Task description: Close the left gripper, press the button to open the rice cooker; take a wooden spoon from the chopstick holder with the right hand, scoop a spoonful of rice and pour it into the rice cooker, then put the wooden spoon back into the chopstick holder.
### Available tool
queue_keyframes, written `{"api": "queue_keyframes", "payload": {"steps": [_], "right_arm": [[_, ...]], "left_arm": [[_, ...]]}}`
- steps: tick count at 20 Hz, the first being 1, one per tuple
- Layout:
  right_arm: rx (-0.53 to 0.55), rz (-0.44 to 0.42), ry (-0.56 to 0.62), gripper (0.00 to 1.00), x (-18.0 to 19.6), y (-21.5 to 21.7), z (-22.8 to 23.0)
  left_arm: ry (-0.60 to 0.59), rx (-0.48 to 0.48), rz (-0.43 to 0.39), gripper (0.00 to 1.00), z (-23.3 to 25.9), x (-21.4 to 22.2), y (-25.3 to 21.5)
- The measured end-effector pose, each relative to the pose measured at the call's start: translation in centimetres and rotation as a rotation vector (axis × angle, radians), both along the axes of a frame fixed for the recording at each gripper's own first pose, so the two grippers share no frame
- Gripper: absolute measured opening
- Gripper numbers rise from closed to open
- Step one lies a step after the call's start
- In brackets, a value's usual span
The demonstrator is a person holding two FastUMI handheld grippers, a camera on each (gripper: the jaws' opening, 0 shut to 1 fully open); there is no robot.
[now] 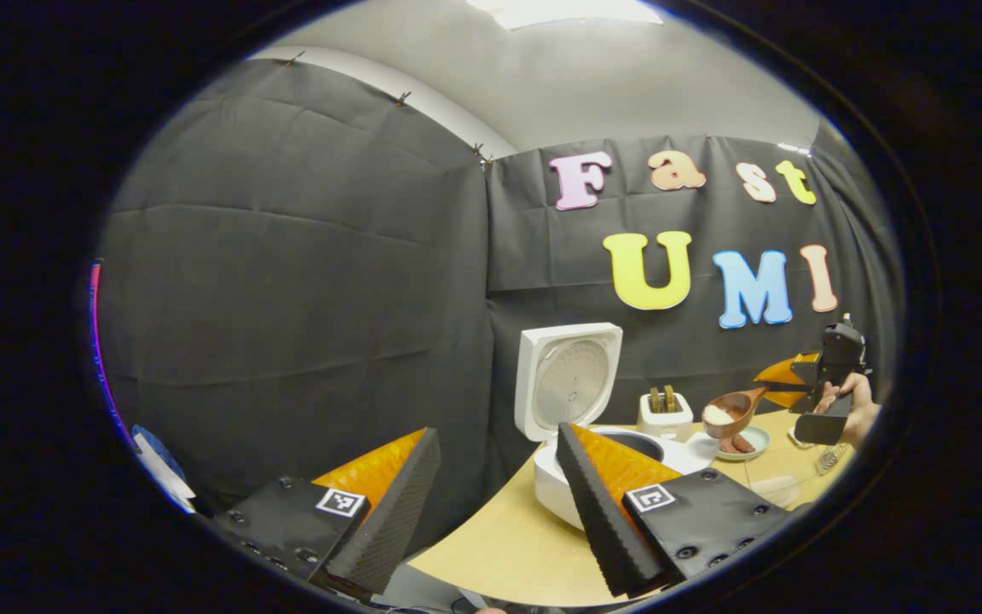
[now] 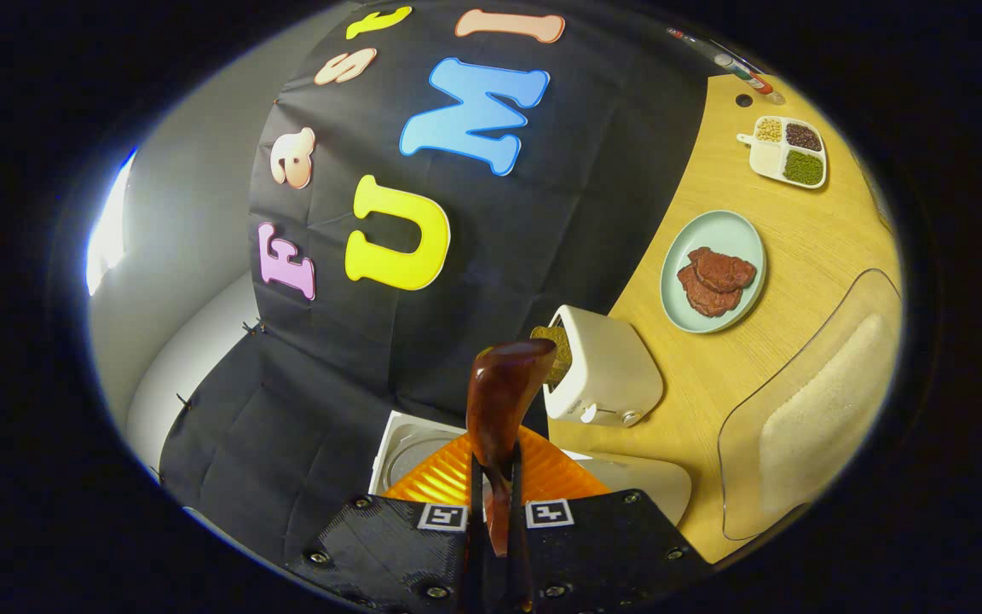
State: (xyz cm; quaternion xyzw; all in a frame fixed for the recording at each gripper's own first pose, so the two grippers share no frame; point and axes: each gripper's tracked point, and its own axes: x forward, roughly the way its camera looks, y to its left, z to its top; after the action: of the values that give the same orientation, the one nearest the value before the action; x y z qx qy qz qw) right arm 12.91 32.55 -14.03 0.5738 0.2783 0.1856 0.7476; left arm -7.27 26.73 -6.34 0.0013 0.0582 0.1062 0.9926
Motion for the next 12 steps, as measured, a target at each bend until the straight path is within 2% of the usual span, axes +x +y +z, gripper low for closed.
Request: {"api": "queue_keyframes", "payload": {"steps": [7,12], "right_arm": [[-0.028,0.093,-0.035,0.10,1.8,7.9,-0.4],[-0.179,0.164,-0.081,0.10,2.3,12.7,-2.4]], "left_arm": [[0.045,0.014,0.107,0.92,-1.6,-2.6,4.1],[0.071,0.020,0.158,0.97,-2.4,-3.9,6.0]]}}
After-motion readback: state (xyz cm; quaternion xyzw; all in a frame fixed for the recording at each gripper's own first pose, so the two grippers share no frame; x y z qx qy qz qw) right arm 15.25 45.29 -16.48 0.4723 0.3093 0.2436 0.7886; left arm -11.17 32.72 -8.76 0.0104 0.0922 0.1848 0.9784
